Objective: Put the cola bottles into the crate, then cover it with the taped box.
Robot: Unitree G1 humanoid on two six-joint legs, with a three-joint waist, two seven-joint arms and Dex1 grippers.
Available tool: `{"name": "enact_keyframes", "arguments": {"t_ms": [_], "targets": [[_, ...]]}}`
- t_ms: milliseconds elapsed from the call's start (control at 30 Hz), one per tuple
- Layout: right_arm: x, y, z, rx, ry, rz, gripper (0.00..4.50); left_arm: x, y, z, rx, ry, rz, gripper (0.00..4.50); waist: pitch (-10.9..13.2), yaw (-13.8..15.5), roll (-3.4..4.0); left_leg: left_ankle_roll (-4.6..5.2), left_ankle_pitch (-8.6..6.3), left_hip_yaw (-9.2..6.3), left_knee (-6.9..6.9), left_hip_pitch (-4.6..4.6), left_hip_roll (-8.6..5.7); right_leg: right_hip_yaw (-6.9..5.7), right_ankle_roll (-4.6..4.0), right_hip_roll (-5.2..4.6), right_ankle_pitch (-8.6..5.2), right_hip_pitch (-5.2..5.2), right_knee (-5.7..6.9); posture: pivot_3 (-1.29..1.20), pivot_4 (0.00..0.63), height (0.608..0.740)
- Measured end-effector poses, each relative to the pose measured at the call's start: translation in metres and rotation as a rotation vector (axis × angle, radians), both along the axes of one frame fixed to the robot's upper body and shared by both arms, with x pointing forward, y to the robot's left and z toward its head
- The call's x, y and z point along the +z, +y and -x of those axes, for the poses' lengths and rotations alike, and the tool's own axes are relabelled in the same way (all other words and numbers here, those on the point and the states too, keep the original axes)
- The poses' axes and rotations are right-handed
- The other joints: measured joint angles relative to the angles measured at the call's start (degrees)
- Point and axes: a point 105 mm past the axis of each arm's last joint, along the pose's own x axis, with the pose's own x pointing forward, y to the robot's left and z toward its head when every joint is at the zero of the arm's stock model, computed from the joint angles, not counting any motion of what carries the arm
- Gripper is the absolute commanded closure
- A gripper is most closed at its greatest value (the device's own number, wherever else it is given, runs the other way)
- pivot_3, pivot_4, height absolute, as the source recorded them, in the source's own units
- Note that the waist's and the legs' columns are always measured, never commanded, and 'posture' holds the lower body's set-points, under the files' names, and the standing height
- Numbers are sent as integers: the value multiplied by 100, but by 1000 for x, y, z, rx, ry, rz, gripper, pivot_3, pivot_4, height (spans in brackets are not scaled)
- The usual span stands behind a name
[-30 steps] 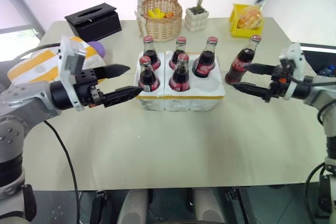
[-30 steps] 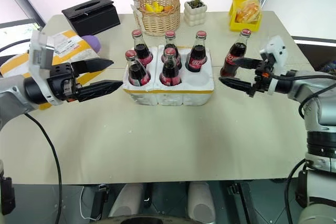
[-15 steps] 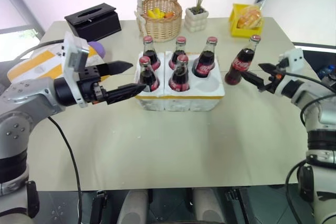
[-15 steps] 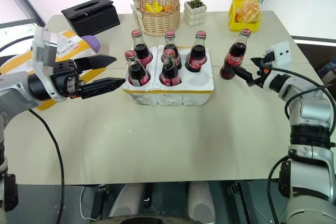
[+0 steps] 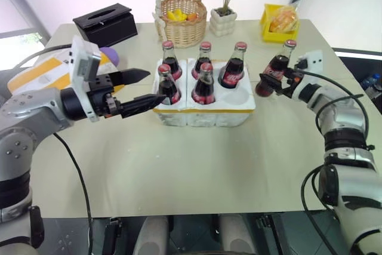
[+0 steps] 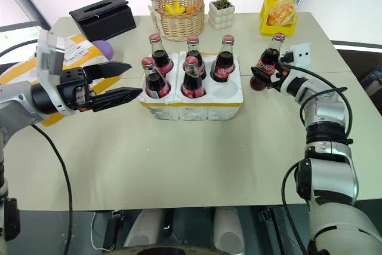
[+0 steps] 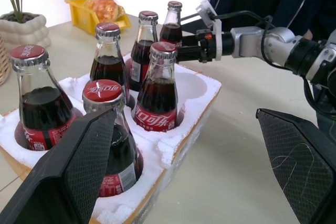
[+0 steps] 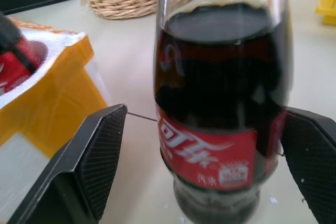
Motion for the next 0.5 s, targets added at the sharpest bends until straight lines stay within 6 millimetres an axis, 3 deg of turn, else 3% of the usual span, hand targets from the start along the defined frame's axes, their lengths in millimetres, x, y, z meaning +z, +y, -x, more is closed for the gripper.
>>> {"name": "enact_keyframes", "arguments": {"t_ms": [67, 133, 200, 500], "targets": [[-1, 1, -3, -7, 1, 2, 264, 0, 0, 0, 3, -2, -1, 0, 0, -1, 0, 0, 0, 0, 0, 0, 0, 0, 1, 0, 0, 0, 0, 0, 150, 740], [-3, 1, -4, -14, 1, 1, 848, 0, 0, 0, 5, -2, -1, 0, 0, -1, 0, 0, 0, 0, -1, 0, 0, 0, 10, 0, 6, 0, 0, 0, 150, 740], [-4, 1, -6, -16, 0, 2, 1729, 0, 0, 0, 7, -1, -1, 0, 0, -12, 0, 0, 0, 0, -1, 0, 0, 0, 11, 0, 6, 0, 0, 0, 150, 740], [-2, 3, -3, 28, 7, 0, 1714, 0, 1, 0, 14, 2, 1, 0, 2, -99, 3, 0, 0, -2, -5, -1, 0, 0, 13, 1, 7, 0, 0, 0, 150, 740]]}}
